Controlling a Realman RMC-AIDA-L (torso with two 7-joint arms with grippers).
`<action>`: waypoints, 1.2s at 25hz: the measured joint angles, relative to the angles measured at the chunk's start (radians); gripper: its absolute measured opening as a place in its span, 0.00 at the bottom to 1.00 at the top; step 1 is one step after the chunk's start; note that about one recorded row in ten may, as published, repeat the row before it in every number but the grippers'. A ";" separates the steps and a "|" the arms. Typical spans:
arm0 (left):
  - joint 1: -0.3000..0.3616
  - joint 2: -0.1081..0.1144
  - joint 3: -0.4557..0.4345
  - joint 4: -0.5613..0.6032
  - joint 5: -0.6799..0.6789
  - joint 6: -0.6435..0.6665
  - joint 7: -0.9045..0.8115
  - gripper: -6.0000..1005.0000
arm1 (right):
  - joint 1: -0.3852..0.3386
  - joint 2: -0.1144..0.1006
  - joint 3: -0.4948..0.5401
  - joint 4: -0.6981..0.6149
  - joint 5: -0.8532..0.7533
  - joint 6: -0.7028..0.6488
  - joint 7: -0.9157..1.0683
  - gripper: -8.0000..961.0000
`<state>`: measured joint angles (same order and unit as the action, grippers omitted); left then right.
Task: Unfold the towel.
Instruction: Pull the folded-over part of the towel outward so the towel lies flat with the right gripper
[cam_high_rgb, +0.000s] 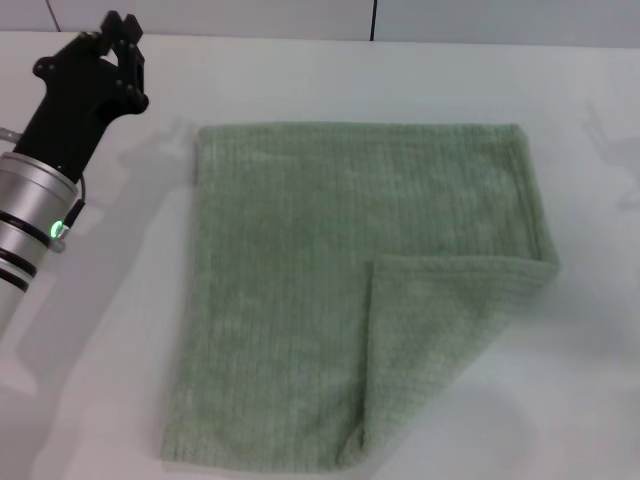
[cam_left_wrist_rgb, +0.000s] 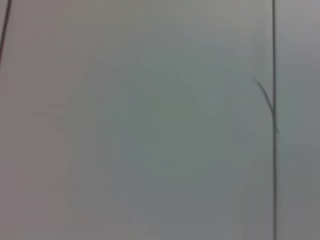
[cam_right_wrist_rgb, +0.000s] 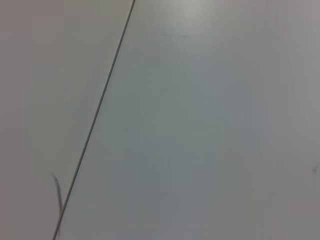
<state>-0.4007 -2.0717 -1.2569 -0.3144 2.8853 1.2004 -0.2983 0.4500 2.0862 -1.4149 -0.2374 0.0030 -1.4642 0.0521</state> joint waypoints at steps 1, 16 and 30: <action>-0.004 0.001 0.010 0.000 0.000 -0.012 -0.011 0.34 | 0.000 0.000 0.000 0.000 0.000 0.000 0.000 0.84; -0.152 0.016 0.119 -0.035 0.002 -0.518 -0.192 0.00 | 0.000 -0.001 0.001 0.001 0.000 0.008 -0.001 0.84; -0.187 0.021 0.128 -0.075 0.002 -0.814 -0.179 0.00 | 0.009 -0.003 0.001 0.004 0.000 0.022 -0.001 0.84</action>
<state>-0.5875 -2.0511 -1.1287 -0.3896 2.8868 0.3867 -0.4773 0.4585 2.0831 -1.4143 -0.2334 0.0030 -1.4420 0.0506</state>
